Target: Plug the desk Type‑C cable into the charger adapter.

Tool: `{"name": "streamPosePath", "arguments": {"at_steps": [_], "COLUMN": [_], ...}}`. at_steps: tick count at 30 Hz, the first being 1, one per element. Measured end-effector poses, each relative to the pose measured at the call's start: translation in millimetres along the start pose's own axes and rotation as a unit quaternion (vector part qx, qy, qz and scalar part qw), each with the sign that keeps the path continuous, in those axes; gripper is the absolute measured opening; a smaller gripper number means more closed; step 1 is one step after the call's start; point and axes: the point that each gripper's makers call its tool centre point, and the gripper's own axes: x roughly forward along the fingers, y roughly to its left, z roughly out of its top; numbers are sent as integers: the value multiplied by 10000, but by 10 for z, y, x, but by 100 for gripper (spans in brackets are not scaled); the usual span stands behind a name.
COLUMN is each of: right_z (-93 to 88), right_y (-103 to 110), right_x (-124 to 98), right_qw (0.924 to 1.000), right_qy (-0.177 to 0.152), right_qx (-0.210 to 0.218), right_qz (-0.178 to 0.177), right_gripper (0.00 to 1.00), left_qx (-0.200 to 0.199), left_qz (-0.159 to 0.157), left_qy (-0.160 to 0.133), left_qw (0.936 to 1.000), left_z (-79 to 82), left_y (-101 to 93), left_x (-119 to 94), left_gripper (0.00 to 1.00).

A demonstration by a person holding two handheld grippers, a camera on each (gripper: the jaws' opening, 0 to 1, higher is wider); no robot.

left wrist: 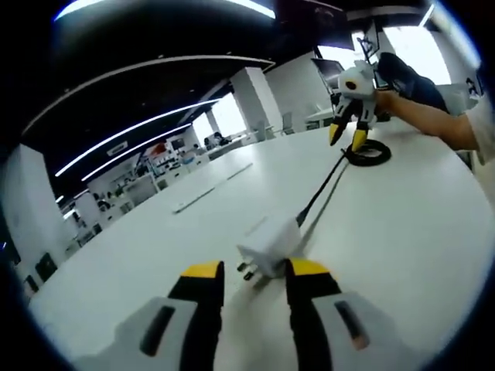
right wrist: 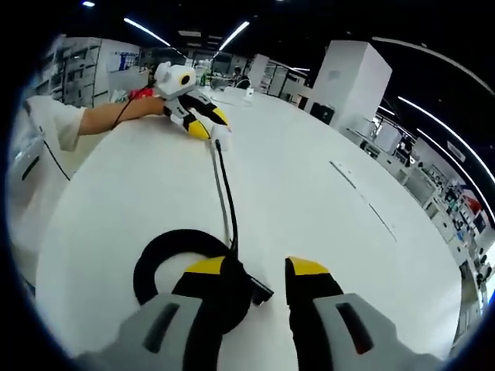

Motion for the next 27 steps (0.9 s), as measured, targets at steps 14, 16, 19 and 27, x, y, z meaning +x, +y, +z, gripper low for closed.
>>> {"name": "streamPosePath", "arguments": {"at_steps": [14, 16, 19, 27], "right_z": [10, 8, 4, 4], "right_y": [-154, -180, -223, -298], "right_x": [47, 53, 65, 94], "right_qw": [9991, 9989, 9982, 9969], "right_qy": [-54, -53, -44, -37], "right_qx": [-98, -109, -143, -213], "right_qz": [-398, -462, -577, -754], "right_gripper": [30, 30, 29, 29], "left_qx": [96, 91, 91, 68], "left_qz": [504, 524, 583, 714], "left_qy": [-120, -130, -186, -220], "left_qw": [9986, 9985, 9981, 9972], "left_z": [57, 63, 86, 99], "left_y": [171, 182, 210, 273], "left_x": [56, 66, 83, 122], "left_gripper": [34, 34, 34, 33]}}
